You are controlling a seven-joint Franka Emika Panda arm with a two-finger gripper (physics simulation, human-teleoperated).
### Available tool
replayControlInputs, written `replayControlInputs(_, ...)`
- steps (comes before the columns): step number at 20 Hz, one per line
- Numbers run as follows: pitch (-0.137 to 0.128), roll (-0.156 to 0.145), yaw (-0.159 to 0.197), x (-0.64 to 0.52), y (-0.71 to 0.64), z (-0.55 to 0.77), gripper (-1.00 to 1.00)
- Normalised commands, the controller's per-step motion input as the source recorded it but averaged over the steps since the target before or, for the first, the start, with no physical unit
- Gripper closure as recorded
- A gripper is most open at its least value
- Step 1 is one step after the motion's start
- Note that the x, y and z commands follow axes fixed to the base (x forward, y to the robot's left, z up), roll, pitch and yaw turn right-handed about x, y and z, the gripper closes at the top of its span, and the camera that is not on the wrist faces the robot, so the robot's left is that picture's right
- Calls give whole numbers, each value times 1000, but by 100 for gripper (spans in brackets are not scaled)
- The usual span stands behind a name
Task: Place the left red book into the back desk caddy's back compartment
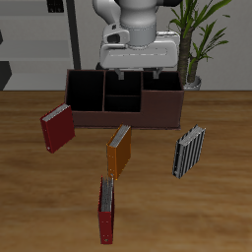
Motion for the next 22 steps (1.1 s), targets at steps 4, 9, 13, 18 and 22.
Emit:
replayControlInputs(4, 13, -48, -4, 184, -137, -9, -100)
replayControlInputs(9, -12, -26, 6, 141, -71, 89, -100)
replayControlInputs(13, 3, -34, -9, 232, -81, 128, -100)
replayControlInputs(18, -25, -77, 22, 697, -264, 333, -100)
replayControlInputs(22, 9, 5, -4, 620, -162, 188, -100)
